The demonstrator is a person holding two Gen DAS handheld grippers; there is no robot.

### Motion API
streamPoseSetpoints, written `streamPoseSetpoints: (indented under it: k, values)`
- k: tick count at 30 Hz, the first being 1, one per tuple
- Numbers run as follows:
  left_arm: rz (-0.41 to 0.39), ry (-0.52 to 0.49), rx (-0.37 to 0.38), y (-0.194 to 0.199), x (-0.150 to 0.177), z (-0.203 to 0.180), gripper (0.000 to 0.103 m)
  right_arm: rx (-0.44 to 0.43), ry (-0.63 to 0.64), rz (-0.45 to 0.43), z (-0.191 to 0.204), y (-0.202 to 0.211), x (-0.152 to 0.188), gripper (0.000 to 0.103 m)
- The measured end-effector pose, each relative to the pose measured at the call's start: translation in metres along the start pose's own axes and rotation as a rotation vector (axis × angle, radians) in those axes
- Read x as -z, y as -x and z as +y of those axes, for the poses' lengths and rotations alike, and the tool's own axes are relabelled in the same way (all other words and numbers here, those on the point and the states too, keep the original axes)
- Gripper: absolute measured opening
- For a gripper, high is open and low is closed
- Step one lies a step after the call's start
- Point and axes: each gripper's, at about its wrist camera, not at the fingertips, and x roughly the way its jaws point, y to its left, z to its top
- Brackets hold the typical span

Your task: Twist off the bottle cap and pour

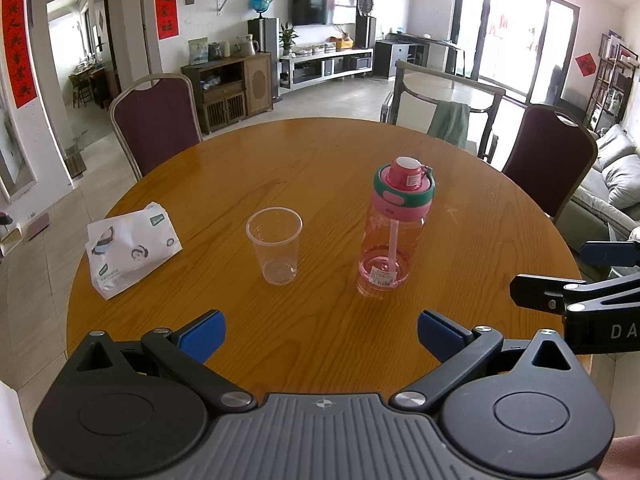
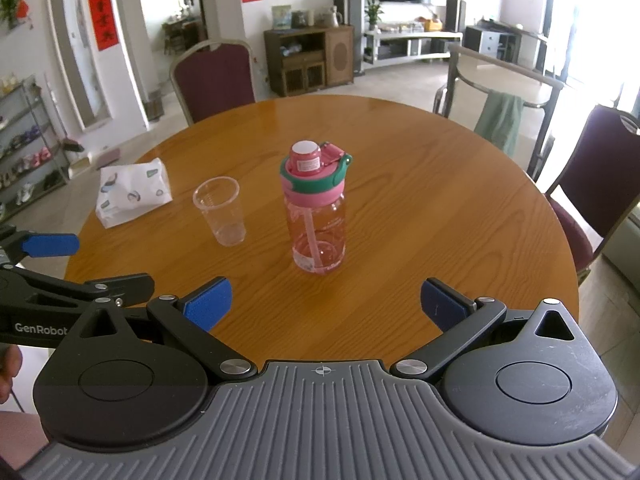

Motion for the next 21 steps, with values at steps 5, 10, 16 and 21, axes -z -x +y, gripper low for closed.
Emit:
streamPoseSetpoints:
  k: [5, 10, 16, 21]
  values:
    - [-0.014, -0.016, -0.002, -0.007, -0.003, -0.005, 0.102, 0.000, -0.003, 0.001, -0.002, -0.001, -0.001, 0.103]
    - [-0.036, -0.005, 0.061, -0.026, -0.006, -0.006, 0.102, -0.020, -0.029, -0.010, -0.015, -0.006, -0.005, 0.103]
    - [-0.074, -0.069, 0.109, -0.076, -0.008, -0.016, 0.102, -0.030, -0.021, -0.035, -0.028, -0.018, -0.013, 0.103]
    - [-0.083, -0.031, 0.179, -0.117, -0.010, -0.023, 0.102, -0.035, 0.005, -0.033, -0.033, -0.031, -0.019, 0.103]
